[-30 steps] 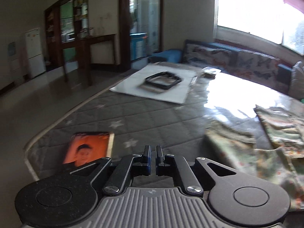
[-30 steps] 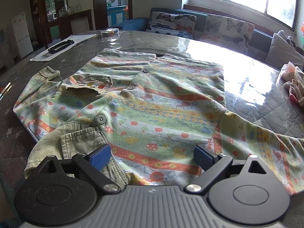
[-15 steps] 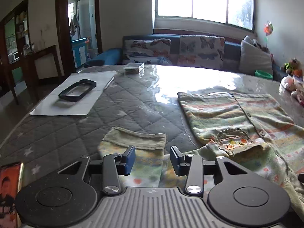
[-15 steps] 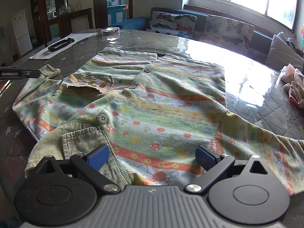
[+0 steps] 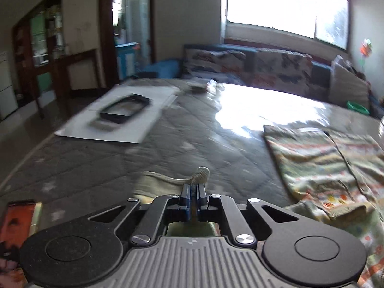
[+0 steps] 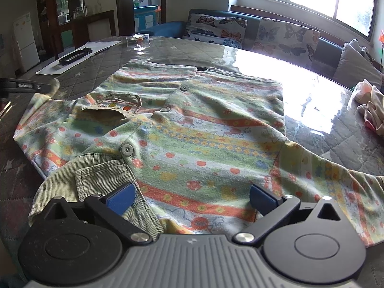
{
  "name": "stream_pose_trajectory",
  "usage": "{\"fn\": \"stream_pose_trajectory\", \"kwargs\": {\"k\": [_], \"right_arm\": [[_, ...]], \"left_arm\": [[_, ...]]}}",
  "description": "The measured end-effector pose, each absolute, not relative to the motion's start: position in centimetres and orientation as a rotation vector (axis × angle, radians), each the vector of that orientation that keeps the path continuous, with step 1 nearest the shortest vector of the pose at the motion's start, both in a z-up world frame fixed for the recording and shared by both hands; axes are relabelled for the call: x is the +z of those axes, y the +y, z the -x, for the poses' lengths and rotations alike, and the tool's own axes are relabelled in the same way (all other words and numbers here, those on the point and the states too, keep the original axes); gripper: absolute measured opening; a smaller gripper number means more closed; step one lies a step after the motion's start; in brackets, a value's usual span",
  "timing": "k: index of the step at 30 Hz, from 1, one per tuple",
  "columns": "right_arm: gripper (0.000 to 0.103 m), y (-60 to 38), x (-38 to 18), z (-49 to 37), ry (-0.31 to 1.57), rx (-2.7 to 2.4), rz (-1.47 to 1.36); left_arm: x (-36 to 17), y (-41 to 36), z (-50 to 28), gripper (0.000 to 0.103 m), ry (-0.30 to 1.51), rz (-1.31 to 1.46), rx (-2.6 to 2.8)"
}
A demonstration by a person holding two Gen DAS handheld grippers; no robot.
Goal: Fold clothes
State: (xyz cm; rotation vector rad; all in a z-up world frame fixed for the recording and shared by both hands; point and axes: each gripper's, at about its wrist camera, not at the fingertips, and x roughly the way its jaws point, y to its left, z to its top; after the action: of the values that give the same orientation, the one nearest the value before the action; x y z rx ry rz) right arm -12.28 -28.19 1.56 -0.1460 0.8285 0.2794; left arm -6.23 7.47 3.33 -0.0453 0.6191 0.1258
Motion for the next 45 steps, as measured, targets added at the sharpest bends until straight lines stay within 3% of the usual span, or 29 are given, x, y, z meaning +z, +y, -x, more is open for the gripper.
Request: {"fn": "stream_pose_trajectory", "kwargs": {"k": [13,23,26,29,33,45], "right_arm": [[0.103,-27.9,1.5,12.4,0.823,0.283,0.147],[0.103,-27.5,1.3,13.4,0.837,0.291,0.133],[0.103,-27.4,1.4,13.7,0.839,0.303,0.141],[0.103,-27.5,1.8,13.6,0.843,0.319,0.155],[0.103,-27.5,3.1,13.4,0.803,0.337,0.141],[0.103,-25.7,1.9,13.7,0.805,0.376,0.180]], "left_arm": [[1.7,13.5,12.7,0.006,0.666,0.090,0.342],[1.9,13.9,9.8,0.007,0.683,0.082,0.390],[1.9,13.9,9.9,0.014,0.688,0.065,0.418],[2.3,14.2,9.9,0.030,0.694,0.044,0.463],[3.7,14.6,10.2,0.030,0.672,0.079,0.467],[4.9,2.1,8.7,0.035,0.688,0.076,-0.043]]}}
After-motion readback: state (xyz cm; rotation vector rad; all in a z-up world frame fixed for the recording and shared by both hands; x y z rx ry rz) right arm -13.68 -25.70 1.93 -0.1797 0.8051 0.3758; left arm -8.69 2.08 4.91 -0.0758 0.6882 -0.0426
